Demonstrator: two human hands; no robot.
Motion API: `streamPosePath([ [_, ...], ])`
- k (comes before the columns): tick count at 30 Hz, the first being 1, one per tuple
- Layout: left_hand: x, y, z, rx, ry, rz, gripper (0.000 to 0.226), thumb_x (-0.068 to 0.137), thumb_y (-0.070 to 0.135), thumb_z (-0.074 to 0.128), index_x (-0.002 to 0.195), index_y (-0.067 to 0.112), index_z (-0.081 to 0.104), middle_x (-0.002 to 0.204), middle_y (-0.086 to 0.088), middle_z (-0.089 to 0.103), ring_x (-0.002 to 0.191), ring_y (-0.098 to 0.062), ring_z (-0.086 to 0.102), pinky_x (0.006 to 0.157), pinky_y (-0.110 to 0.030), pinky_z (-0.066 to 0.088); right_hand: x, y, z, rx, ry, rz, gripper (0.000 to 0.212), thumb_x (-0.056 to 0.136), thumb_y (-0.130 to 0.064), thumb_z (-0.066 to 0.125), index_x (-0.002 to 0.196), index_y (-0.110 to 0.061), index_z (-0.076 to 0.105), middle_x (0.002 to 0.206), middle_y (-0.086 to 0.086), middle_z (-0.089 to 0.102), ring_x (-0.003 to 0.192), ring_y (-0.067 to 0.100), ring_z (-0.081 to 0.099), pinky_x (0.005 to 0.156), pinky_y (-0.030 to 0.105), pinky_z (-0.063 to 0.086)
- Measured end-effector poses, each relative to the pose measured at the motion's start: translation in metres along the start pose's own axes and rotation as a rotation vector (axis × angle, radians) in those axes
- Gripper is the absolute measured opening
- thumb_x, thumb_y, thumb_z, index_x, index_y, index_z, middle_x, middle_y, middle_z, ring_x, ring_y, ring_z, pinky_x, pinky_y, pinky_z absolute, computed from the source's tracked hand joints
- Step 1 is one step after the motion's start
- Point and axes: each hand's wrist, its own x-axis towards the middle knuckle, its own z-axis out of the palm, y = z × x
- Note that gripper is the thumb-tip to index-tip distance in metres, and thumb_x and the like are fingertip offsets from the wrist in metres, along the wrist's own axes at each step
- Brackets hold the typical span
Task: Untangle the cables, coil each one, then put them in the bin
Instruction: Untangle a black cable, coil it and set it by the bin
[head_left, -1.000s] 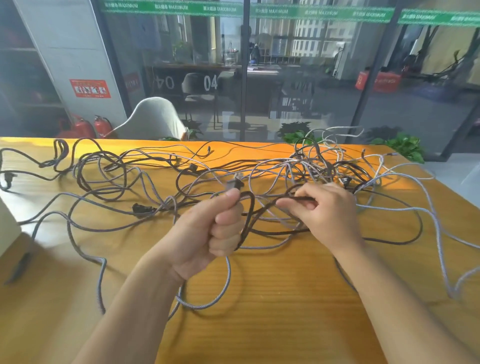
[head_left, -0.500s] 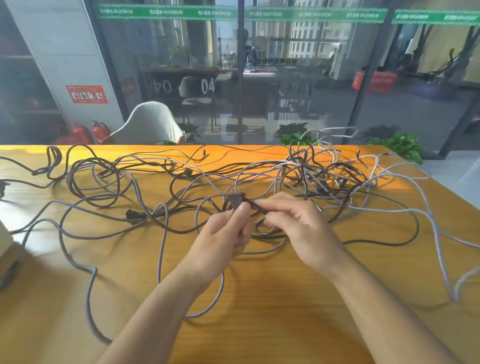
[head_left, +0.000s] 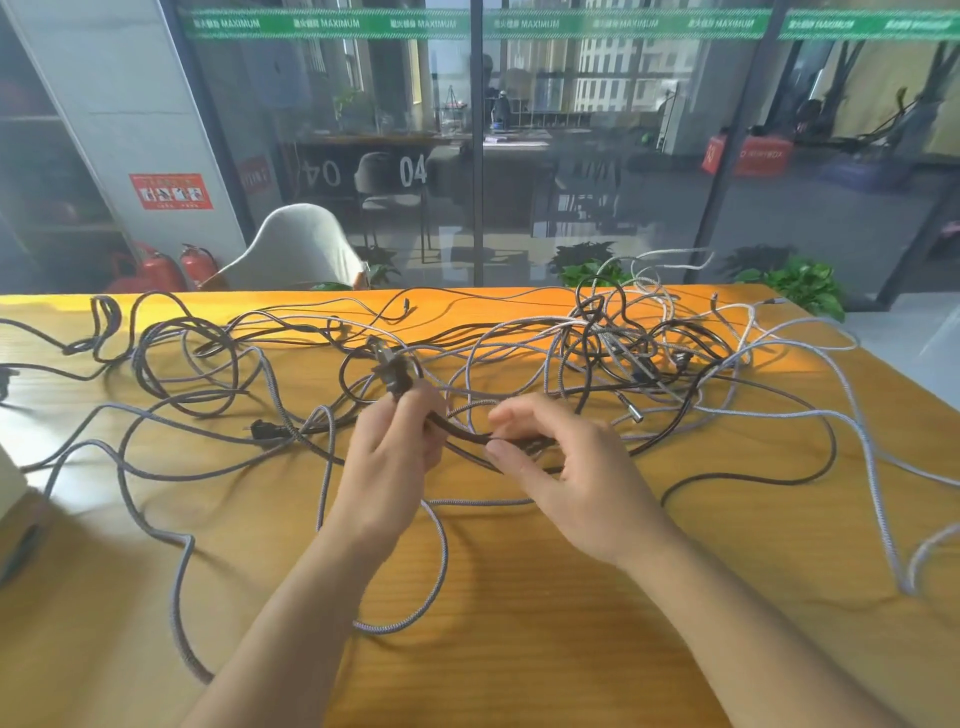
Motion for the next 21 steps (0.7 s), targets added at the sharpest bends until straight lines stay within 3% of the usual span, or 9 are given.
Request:
streamPosePath([
  [2, 0.003, 0.000, -0.007, 0.019, 0.040, 0.038, 0.033, 0.103, 0.012, 0.044, 0.073, -0.002, 0.044, 0.066, -0.012, 0.030, 0.062, -0.022, 0.026, 0.055, -0.031, 0.025, 0.001, 0.011, 0.002, -0.302, -0.039, -0.086, 0.027, 0.106, -0.049, 0.052, 0.108, -0.027, 0.068, 0.096, -0.019, 0.069, 0.097, 0.007, 0.060, 0.098, 0.037, 0.045],
  [5, 0.002, 0.001, -0.008, -0.023, 0.077, 0.051, 0.045, 0.107, 0.012, 0.039, 0.067, 0.019, 0.058, 0.070, -0.015, 0.053, 0.066, -0.024, 0.043, 0.064, -0.035, 0.036, 0.000, 0.012, 0.008, -0.347, -0.075, -0.210, 0.032, 0.109, -0.040, 0.046, 0.100, -0.021, 0.070, 0.086, -0.013, 0.066, 0.085, 0.013, 0.055, 0.093, 0.030, 0.042],
  [7, 0.003, 0.003, -0.008, -0.157, 0.059, 0.012, 0.042, 0.108, 0.015, 0.040, 0.070, 0.020, 0.057, 0.073, -0.012, 0.061, 0.070, -0.026, 0.050, 0.072, -0.040, 0.040, -0.003, 0.002, 0.013, -0.382, -0.061, -0.318, 0.030, 0.109, -0.032, 0.048, 0.095, -0.018, 0.070, 0.081, -0.010, 0.064, 0.079, 0.014, 0.052, 0.088, 0.022, 0.036],
  [9, 0.004, 0.005, -0.008, -0.319, 0.005, -0.045, 0.034, 0.109, 0.018, 0.041, 0.078, 0.013, 0.053, 0.075, -0.012, 0.060, 0.068, -0.027, 0.052, 0.073, -0.040, 0.042, -0.006, -0.006, 0.018, -0.338, -0.109, -0.340, 0.030, 0.109, -0.031, 0.048, 0.089, -0.016, 0.065, 0.073, -0.009, 0.057, 0.070, 0.014, 0.048, 0.073, 0.023, 0.036],
  [11, 0.002, 0.007, -0.007, -0.444, -0.073, -0.095, 0.032, 0.109, 0.023, 0.042, 0.081, 0.013, 0.052, 0.076, -0.010, 0.057, 0.066, -0.025, 0.051, 0.070, -0.036, 0.044, -0.009, -0.011, 0.022, -0.224, -0.236, -0.270, 0.032, 0.109, -0.035, 0.046, 0.084, -0.018, 0.058, 0.068, -0.007, 0.052, 0.063, 0.017, 0.045, 0.061, 0.034, 0.038],
  [14, -0.005, 0.012, -0.003, -0.548, -0.193, -0.181, 0.033, 0.108, 0.031, 0.044, 0.079, 0.016, 0.050, 0.071, -0.004, 0.049, 0.059, -0.021, 0.045, 0.062, -0.030, 0.044, -0.012, -0.011, 0.026, -0.097, -0.397, -0.188, 0.032, 0.109, -0.039, 0.044, 0.079, -0.027, 0.048, 0.066, -0.002, 0.054, 0.062, 0.022, 0.049, 0.062, 0.043, 0.041],
  [19, -0.008, 0.017, -0.004, -0.634, -0.355, -0.249, 0.039, 0.105, 0.036, 0.043, 0.070, 0.021, 0.050, 0.058, 0.009, 0.028, 0.045, -0.007, 0.024, 0.045, -0.022, 0.028, -0.006, 0.007, 0.025, -0.082, -0.431, -0.129, 0.039, 0.108, -0.042, 0.048, 0.083, -0.013, 0.058, 0.070, -0.001, 0.061, 0.064, 0.016, 0.052, 0.064, 0.036, 0.045],
  [21, -0.007, 0.016, -0.007, -0.647, -0.387, -0.276, 0.043, 0.106, 0.037, 0.043, 0.066, 0.023, 0.048, 0.054, 0.012, 0.027, 0.044, -0.005, 0.023, 0.043, -0.022, 0.020, -0.001, 0.015, 0.018, -0.106, -0.419, -0.130, 0.036, 0.106, -0.045, 0.055, 0.080, -0.020, 0.058, 0.067, -0.003, 0.056, 0.063, 0.013, 0.048, 0.061, 0.027, 0.038],
])
